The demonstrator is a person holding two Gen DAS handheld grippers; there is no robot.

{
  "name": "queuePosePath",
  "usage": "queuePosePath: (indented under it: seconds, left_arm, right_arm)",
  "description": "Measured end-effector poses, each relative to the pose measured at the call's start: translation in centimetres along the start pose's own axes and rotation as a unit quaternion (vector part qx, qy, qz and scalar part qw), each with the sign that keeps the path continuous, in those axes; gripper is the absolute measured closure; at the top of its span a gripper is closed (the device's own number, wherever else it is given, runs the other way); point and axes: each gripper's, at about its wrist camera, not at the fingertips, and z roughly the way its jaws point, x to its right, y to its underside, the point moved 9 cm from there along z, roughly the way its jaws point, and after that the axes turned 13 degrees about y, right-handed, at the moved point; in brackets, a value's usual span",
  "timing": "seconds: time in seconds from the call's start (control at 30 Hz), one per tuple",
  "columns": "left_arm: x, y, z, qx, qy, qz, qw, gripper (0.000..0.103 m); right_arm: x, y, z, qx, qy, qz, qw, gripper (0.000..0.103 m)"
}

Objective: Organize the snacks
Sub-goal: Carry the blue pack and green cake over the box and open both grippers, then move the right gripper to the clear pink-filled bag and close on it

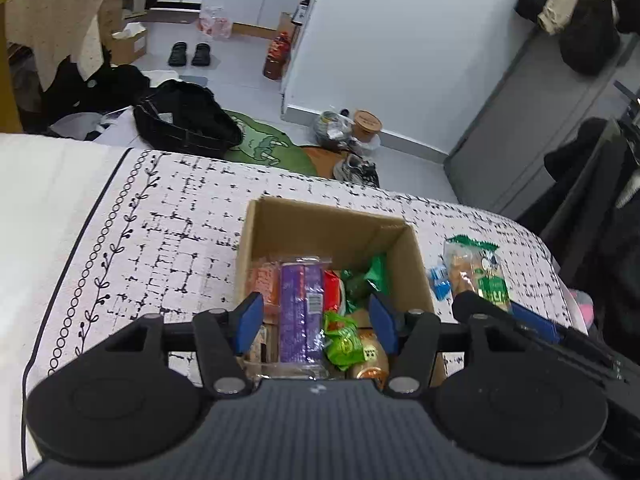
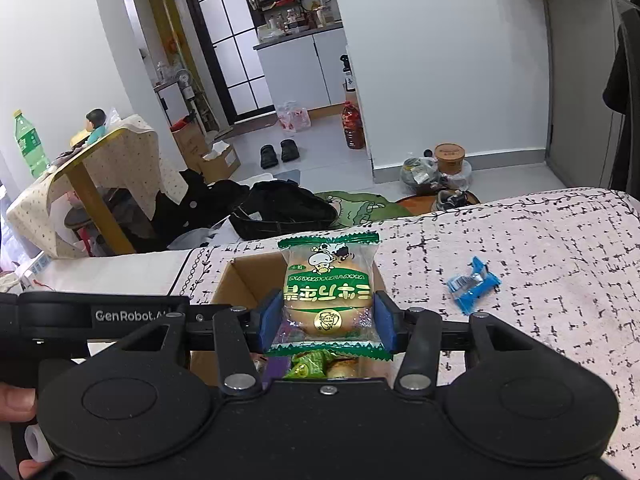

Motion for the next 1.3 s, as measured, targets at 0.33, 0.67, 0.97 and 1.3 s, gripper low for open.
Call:
queuePosePath:
  seconds: [0.33, 0.67, 0.97, 1.3]
  left_arm:
    - [-0.3, 0.1, 0.2, 0.0, -0.016, -0.006, 0.9998, 0.04]
    - [1.9, 0.3, 1.1, -0.01, -0.013, 0.023, 0.9996, 0.033]
    - [5.0, 0.8, 2.0, -0.012, 0.005, 0.06, 0.9981, 0.022]
    - [7.9, 1.8, 3.4, -0.032, 0.004, 0.104, 0.9941, 0.008]
  right_arm:
    - [-0.2, 0.7, 0.1, -0.01, -0.01, -0.01, 1.0, 0.04]
    - [3.0, 1.1, -0.2, -0.02, 0.012, 0.002, 1.0, 0.036]
    - [6.7, 1.3, -0.9, -0.026, 0.036, 0.013, 0.999, 0.031]
    - [10.0, 2.1, -0.9, -0.036, 0.058, 0.014, 0.998, 0.019]
